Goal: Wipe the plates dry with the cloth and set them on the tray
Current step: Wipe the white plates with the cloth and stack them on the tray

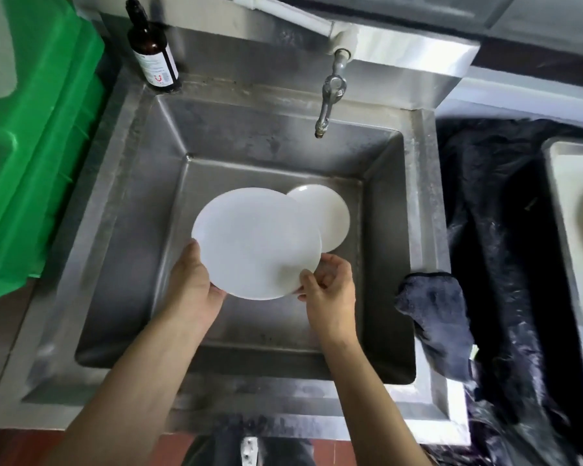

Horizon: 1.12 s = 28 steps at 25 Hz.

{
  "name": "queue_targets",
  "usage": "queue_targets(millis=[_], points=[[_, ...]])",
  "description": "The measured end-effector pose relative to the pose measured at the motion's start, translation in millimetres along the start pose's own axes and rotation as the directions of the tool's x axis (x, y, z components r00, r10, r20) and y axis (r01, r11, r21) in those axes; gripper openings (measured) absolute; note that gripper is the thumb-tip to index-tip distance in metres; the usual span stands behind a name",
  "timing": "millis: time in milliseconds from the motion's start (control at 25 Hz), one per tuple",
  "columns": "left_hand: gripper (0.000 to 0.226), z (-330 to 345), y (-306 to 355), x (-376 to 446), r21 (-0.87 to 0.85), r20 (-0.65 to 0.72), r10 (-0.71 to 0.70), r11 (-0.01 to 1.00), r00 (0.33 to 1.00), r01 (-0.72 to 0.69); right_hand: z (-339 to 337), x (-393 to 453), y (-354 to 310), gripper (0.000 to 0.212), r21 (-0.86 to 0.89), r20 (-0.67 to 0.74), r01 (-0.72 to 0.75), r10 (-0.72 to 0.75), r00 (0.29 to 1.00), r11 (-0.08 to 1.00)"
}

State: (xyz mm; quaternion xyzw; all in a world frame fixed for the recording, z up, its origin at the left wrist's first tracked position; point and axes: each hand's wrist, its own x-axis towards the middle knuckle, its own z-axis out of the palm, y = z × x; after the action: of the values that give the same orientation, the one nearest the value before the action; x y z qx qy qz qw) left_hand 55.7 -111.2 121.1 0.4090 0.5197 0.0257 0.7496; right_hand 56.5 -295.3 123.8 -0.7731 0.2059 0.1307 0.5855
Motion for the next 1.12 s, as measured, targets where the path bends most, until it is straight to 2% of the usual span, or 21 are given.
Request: queue_targets(millis=[120, 200, 280, 360, 480, 560, 640, 680, 720, 840, 920, 1000, 1080, 1120], points=[[0.028, 10, 6, -18, 0.08, -0.005, 0.065, 0.995, 0.998, -0.064, -21, -10, -1, 0.024, -0.089, -0.013, 0.002, -0.003, 1.0, 0.996], [0.026, 13, 10, -27, 0.109, -0.007, 0.076, 0.991, 0.997, -0.075, -45, -10, 0, 0.02, -0.219, -0.078, 0.081, -0.1, 0.992, 0.972], [0.025, 14, 12, -36, 0.151, -0.001, 0.072, 0.986, 0.997, -0.071, -76, -4, 6, 0.026, -0.429, -0.143, 0.191, -0.275, 0.951, 0.883], [0.026, 15, 12, -47, 0.186, 0.003, 0.078, 0.979, 0.997, -0.078, -110, 4, 15, 0.041, -0.646, -0.149, 0.208, -0.389, 0.909, 0.734], [0.025, 19, 13, -68, 0.211, 0.012, 0.1, 0.972, 0.995, -0.101, -154, 14, 34, 0.075, -0.83, -0.038, 0.131, -0.29, 0.956, 0.542], [0.03, 23, 14, -83, 0.219, 0.006, 0.104, 0.97, 0.995, -0.103, -175, 18, 51, 0.084, -0.875, 0.033, 0.124, -0.199, 0.98, 0.468], [0.03, 26, 14, -95, 0.227, 0.023, 0.102, 0.968, 0.995, -0.104, -187, 19, 64, 0.076, -0.854, 0.069, 0.17, -0.216, 0.974, 0.492], [0.022, 28, 13, -99, 0.23, 0.04, 0.104, 0.967, 0.994, -0.11, -191, 19, 69, 0.071, -0.831, 0.062, 0.195, -0.262, 0.963, 0.521], [0.014, 30, 14, -104, 0.228, 0.056, 0.105, 0.967, 0.993, -0.115, -192, 20, 72, 0.068, -0.809, 0.039, 0.209, -0.304, 0.952, 0.55], [0.016, 33, 14, -114, 0.231, 0.091, 0.149, 0.959, 0.985, -0.166, -190, 23, 75, 0.06, -0.741, -0.035, 0.215, -0.356, 0.934, 0.637], [0.021, 34, 13, -120, 0.262, 0.089, 0.17, 0.947, 0.981, -0.188, -185, 23, 68, 0.054, -0.613, -0.116, 0.2, -0.338, 0.934, 0.764], [0.036, 36, 13, -128, 0.272, 0.088, 0.186, 0.941, 0.979, -0.203, -182, 16, 49, 0.053, -0.398, -0.229, 0.186, -0.294, 0.928, 0.898], [0.043, 39, 14, -135, 0.286, 0.103, 0.201, 0.932, 0.974, -0.223, -177, 7, 19, 0.051, -0.238, -0.333, 0.2, -0.273, 0.903, 0.951], [0.045, 40, 15, -140, 0.298, 0.115, 0.209, 0.925, 0.971, -0.234, -171, 1, 2, 0.05, -0.202, -0.357, 0.261, -0.319, 0.878, 0.944]])
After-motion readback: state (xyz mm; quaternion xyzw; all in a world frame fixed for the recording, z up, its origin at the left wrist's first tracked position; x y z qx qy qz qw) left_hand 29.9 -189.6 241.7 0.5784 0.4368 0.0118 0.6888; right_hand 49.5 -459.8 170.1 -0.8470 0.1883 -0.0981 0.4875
